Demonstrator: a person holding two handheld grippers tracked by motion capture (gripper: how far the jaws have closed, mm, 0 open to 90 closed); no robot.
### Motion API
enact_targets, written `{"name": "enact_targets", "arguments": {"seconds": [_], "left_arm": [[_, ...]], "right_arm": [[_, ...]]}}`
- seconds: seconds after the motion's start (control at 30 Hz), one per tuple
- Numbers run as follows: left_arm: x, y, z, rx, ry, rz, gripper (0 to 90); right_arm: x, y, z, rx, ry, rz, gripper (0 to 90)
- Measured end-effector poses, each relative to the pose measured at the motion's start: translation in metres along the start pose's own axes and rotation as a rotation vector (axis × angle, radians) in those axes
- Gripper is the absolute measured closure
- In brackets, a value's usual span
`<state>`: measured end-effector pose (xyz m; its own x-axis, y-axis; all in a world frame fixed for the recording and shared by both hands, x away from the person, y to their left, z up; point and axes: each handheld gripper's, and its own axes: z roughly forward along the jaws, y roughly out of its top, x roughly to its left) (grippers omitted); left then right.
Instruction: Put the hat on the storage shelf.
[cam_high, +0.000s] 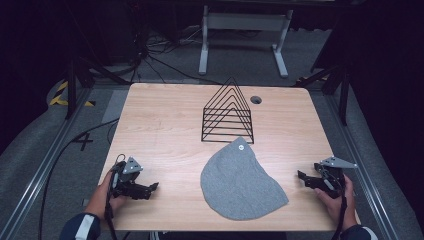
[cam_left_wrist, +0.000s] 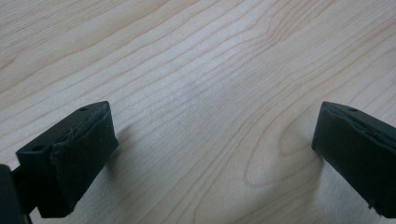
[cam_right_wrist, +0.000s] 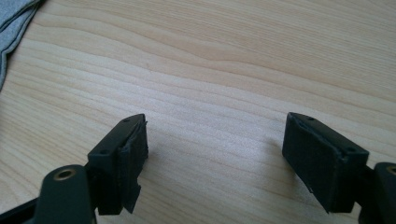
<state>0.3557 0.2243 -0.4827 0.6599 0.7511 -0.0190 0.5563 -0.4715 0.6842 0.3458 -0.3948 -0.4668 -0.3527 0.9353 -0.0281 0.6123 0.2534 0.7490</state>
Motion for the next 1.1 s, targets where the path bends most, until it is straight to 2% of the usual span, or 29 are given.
{"name": "enact_targets", "arguments": {"seconds": [0.07,0.1,0.17,0.2,0.23,0.27,0.33,0.37,0.4,0.47,0.5,0.53,0.6,0.63,0.67,0.7,0.73,0.83,0.93,1.0,1.1], "left_arm": [[-0.001,0.003,0.002,0.004,0.001,-0.005,0.0],[-0.001,0.003,0.003,-0.002,0.006,0.007,0.0],[-0.002,0.003,0.003,0.003,0.005,-0.009,0.0],[-0.002,0.003,0.002,0.001,0.01,0.013,0.2],[-0.004,0.002,0.001,0.0,-0.003,-0.001,0.4],[-0.004,0.002,0.0,-0.002,-0.003,0.022,0.6],[-0.003,0.001,-0.001,-0.005,-0.008,0.043,3.6],[-0.004,0.001,-0.001,0.005,-0.021,0.027,4.1],[-0.005,0.002,-0.001,0.005,-0.033,0.027,4.8],[-0.006,0.005,-0.003,0.01,-0.045,0.07,11.6],[-0.007,0.005,-0.003,0.012,-0.058,0.065,15.3],[-0.01,0.008,-0.003,0.024,-0.063,0.085,16.0],[-0.017,0.013,-0.001,0.013,-0.08,0.127,18.0],[-0.021,0.016,-0.001,0.002,-0.095,0.139,20.3],[-0.026,0.022,0.0,-0.003,-0.105,0.168,20.9],[-0.026,0.022,0.0,-0.003,-0.105,0.168,22.6],[-0.031,0.026,0.001,-0.015,-0.113,0.174,22.6],[-0.05,0.039,0.005,-0.044,-0.154,0.232,25.8],[-0.074,0.052,0.012,-0.057,-0.2,0.296,28.6],[-0.09,0.06,0.018,-0.068,-0.229,0.327,29.9],[-0.118,0.071,0.028,-0.069,-0.285,0.4,32.4]], "right_arm": [[0.001,0.0,0.0,0.0,0.001,0.002,21.6],[0.001,0.0,0.0,0.0,0.006,-0.004,20.5],[0.001,0.0,0.0,0.009,0.012,-0.014,18.6],[0.001,0.001,0.0,0.012,0.019,-0.016,17.1],[0.002,0.001,0.001,0.016,0.028,-0.026,16.6],[0.002,0.001,0.001,0.019,0.036,-0.036,16.9],[0.002,0.002,0.001,0.016,0.05,-0.046,18.8],[0.002,0.002,0.0,0.018,0.054,-0.051,19.8],[0.002,0.002,0.0,0.016,0.06,-0.048,22.2],[0.0,0.002,-0.001,0.008,0.071,-0.052,30.3],[0.0,0.003,-0.001,0.008,0.082,-0.056,31.0],[0.0,0.003,0.0,0.008,0.088,-0.065,32.8],[0.002,0.004,-0.001,0.004,0.105,-0.095,41.0],[0.004,0.004,-0.002,-0.012,0.127,-0.119,44.8],[0.005,0.004,-0.003,-0.011,0.145,-0.138,49.2],[0.007,0.006,-0.006,-0.012,0.169,-0.161,54.4],[0.007,0.006,-0.006,-0.012,0.169,-0.161,54.4],[0.015,0.014,-0.012,-0.037,0.248,-0.214,65.7],[0.034,0.027,-0.015,-0.024,0.28,-0.294,71.8],[0.047,0.034,-0.013,-0.01,0.3,-0.332,73.7],[0.069,0.048,-0.006,0.01,0.336,-0.402,77.6]]}}
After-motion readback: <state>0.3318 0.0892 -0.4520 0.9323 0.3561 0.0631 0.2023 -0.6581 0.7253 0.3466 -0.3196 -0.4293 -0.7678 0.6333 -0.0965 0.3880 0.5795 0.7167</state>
